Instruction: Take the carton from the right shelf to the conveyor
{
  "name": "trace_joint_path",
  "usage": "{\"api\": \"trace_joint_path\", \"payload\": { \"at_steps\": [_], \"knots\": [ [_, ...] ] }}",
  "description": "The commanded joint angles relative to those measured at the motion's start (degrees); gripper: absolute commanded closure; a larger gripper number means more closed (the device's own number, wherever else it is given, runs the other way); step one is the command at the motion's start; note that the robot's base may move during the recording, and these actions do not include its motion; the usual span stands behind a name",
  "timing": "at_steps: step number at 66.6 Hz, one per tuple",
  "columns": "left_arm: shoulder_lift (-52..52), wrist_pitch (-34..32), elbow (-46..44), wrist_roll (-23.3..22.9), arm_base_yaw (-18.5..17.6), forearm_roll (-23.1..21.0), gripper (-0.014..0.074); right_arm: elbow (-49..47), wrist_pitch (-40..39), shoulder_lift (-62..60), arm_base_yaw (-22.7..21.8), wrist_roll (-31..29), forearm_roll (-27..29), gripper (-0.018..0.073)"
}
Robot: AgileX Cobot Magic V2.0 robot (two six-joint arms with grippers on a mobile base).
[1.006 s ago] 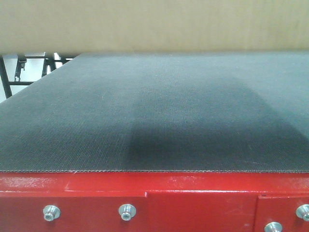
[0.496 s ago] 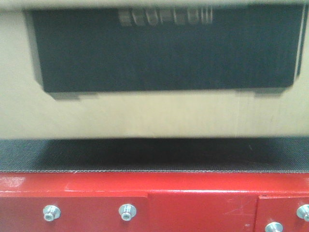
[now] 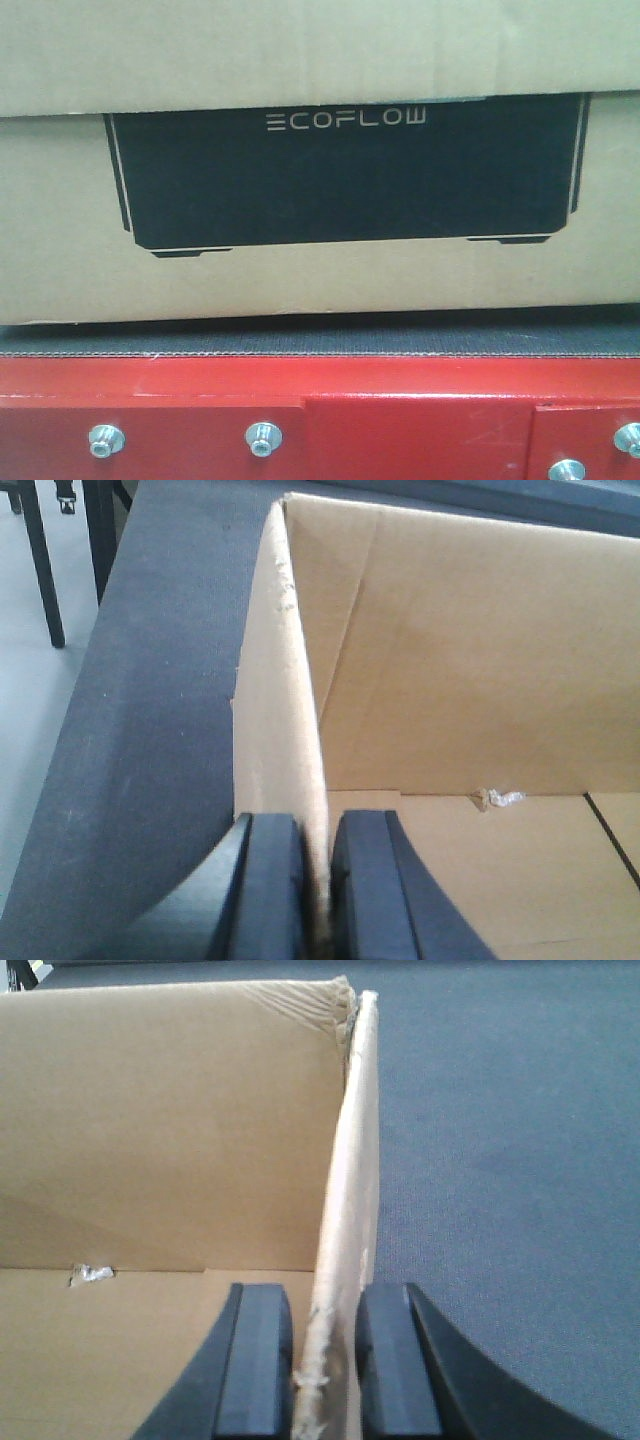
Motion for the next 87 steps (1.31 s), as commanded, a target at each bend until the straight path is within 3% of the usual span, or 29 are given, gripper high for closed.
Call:
{"api": "trace_joint_path", "payload": {
  "at_steps": [1,28,34,40,43,51,58,70,75,87],
  "knots": [
    [-0.4,-6.3,-0.4,0.1,-0.9,-1.7,0.0613,-0.3,-3.1,0.3,0.5,0.8,1.7,0.0630],
    [1.2,-8.1,-0.4,0.1,-0.9,-1.7,0.0613,-0.3,-2.7,0.4,0.5,0.8,1.7,0.0622],
    [1.2,-8.1,-0.4,0.1,-0.9,-1.7,0.0594,-0.3,-2.3,0.4,0.5,0.8,1.7,0.0505],
    [1.2,-8.1,-0.4,0.1,-0.9,-1.7,0.0482,-0.3,-2.3,0.4,0.5,0.8,1.7,0.0287],
    [1.2,-8.2,-0.4,0.1,-0.9,-1.5,0.0375,-0.3,-2.7,0.4,0.5,0.8,1.7,0.0190],
    [1.2,-8.8,-0.4,0.1,-0.9,-1.5,0.0172,-0.4,-4.7,0.4,0.5,0.8,1.7,0.0158],
    [0.9,-9.4,-0.4,0.1,-0.9,-1.5,0.0115,-0.5,-7.1,-0.1,0.5,0.8,1.7,0.0159],
    [-2.8,-11.0,-1.2,0.1,-0.9,-1.5,0.0157,-1.9,-6.7,-2.5,0.5,0.8,1.7,0.0160],
    [-4.8,-11.0,-1.7,0.1,-0.9,-1.3,0.0213,-3.1,-6.6,-3.7,0.5,0.8,1.7,0.0188],
    [-11.1,-11.6,-2.0,0.1,-0.9,-0.5,0.0502,-7.0,-3.0,-6.7,0.5,0.8,1.7,0.0439]
  ]
}}
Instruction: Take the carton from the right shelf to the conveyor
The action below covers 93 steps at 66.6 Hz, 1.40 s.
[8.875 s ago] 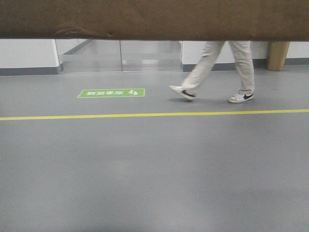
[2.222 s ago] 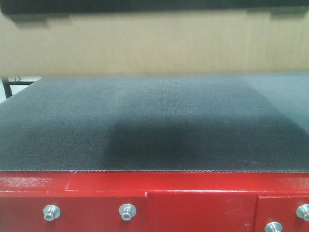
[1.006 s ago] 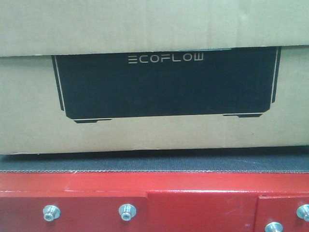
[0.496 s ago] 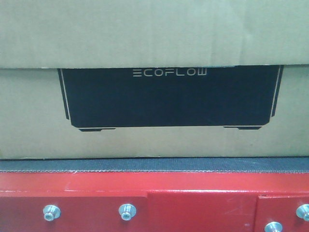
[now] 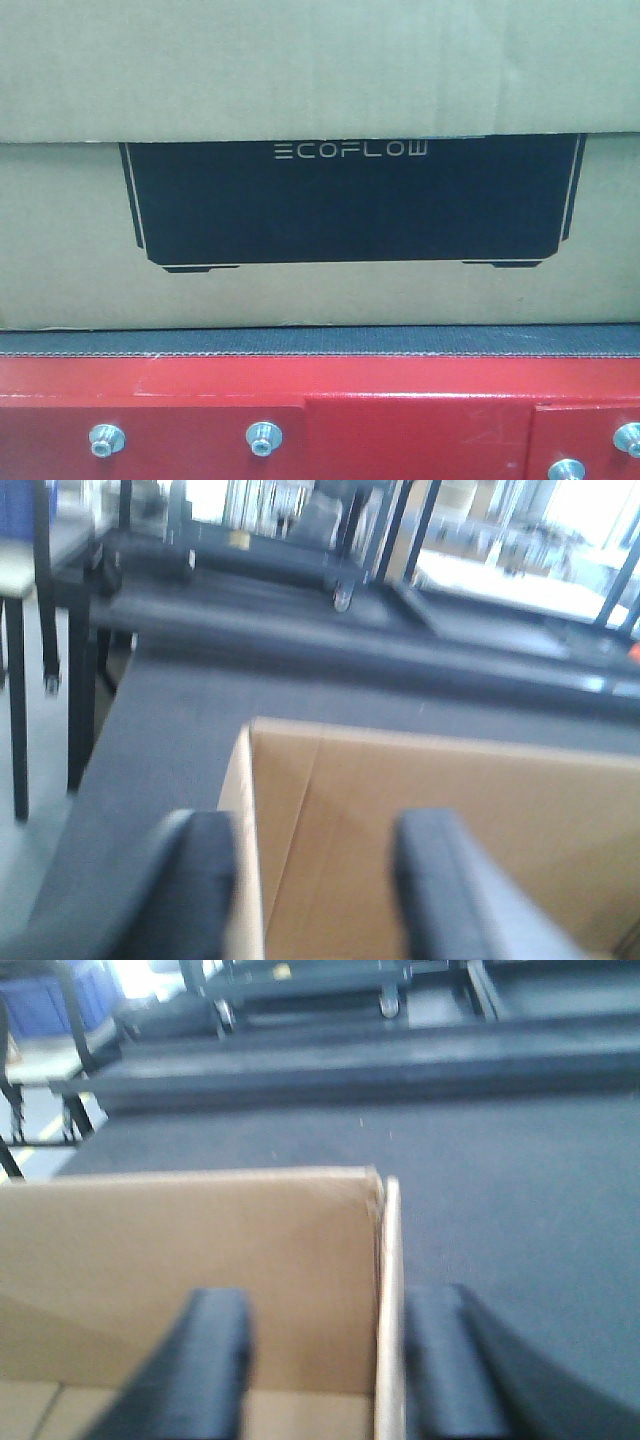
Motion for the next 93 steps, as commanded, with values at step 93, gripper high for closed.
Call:
{"api": "trace_joint_path", "payload": {
  "at_steps": [93],
  "knots": [
    [-40.2,-2.9,38.6,-0.1,-0.4,7.8,0.0594,44.6,-11.2,-46.5,0.1,-4.4,0.0,0.0637]
  ]
}}
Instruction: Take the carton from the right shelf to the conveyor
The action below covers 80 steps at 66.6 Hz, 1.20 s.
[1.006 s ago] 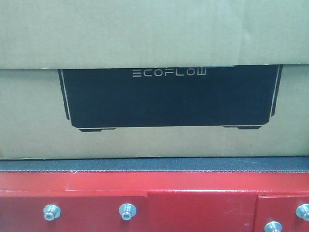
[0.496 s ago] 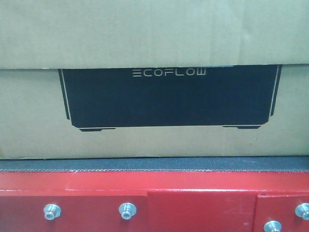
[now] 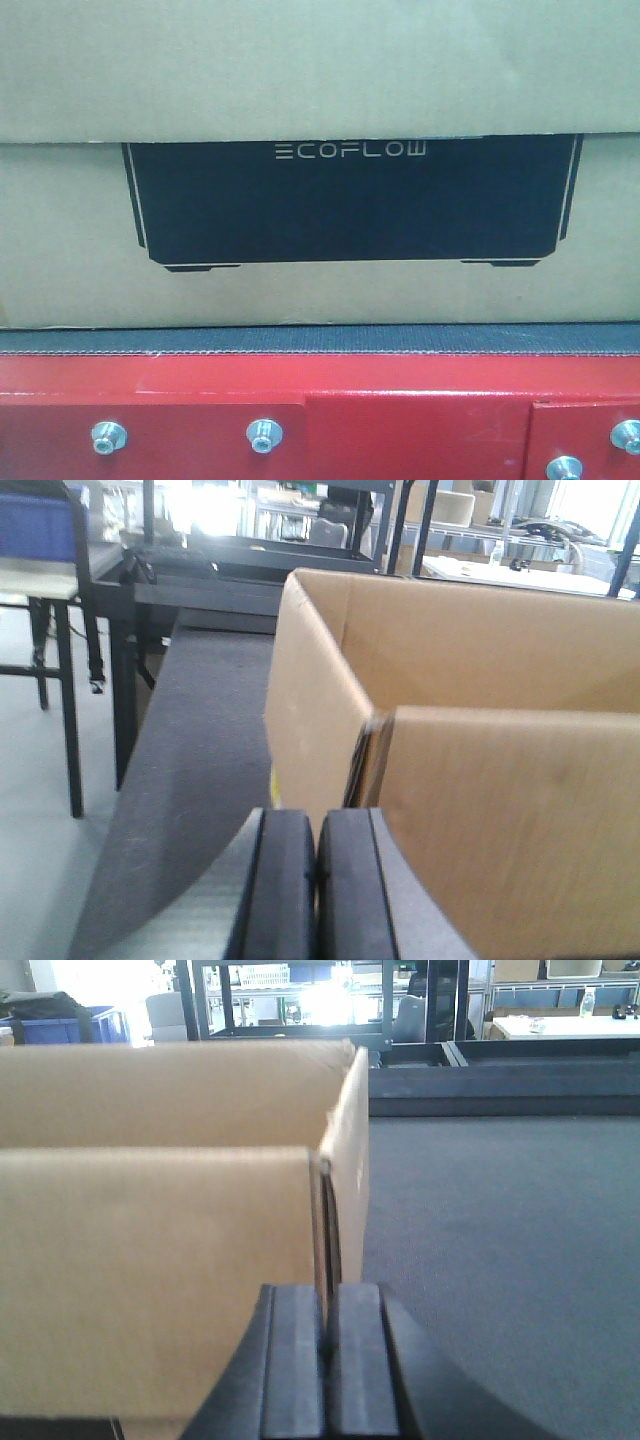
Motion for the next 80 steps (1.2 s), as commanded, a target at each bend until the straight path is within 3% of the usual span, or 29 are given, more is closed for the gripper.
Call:
{"api": "trace_joint_path", "payload": {
  "at_steps": [1,20,67,80],
  "knots": [
    [-3.6,-2.5,2.3,-0.1,-0.4,0.9,0.0594,1.1,-3.2,-2.4,0.1,-0.5,-0.1,0.0637],
    [-9.7,-5.6,2.5,-0.1,-0.4,0.9,0.0594,1.1,-9.0,-4.0,0.1,-0.5,-0.1,0.0637],
    [-9.9,-6.1,2.5,-0.1,-0.4,0.9,0.0594,1.4,-9.3,-4.0,0.1,-0.5,-0.1,0.0637],
    [-9.9,-6.1,2.5,-0.1,-0.4,0.9,0.0594,7.3,-13.4,-6.6,-1.7,-0.5,-4.3,0.0637]
  ]
}}
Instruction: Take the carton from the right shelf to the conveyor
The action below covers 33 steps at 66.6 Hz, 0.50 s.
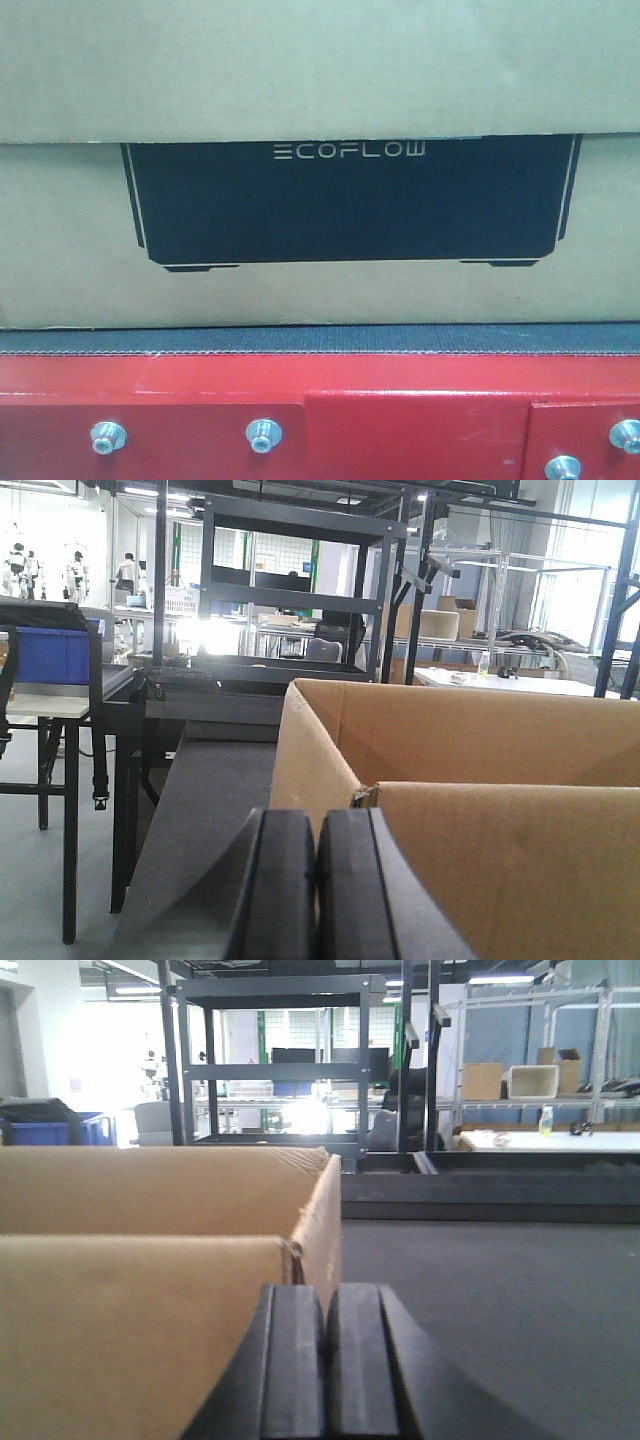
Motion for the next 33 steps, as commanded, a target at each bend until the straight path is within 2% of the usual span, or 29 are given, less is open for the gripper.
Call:
{"api": "trace_joint_path", "payload": {
  "at_steps": [1,17,33],
  "knots": [
    [-0.2,-1.0,0.1,-0.1,-0.4,0.2,0.0594,3.1,-2.0,-1.8,-1.2,-0.5,-2.0,0.0637],
    [-0.2,-1.0,0.1,-0.1,-0.4,0.2,0.0594,11.3,-2.1,-7.0,-2.5,-0.5,-5.3,0.0637],
    [-0.2,-1.1,0.1,-0.1,-0.4,0.2,0.0594,16.8,-4.2,-8.0,-2.5,0.5,-5.3,0.0637]
  ]
}}
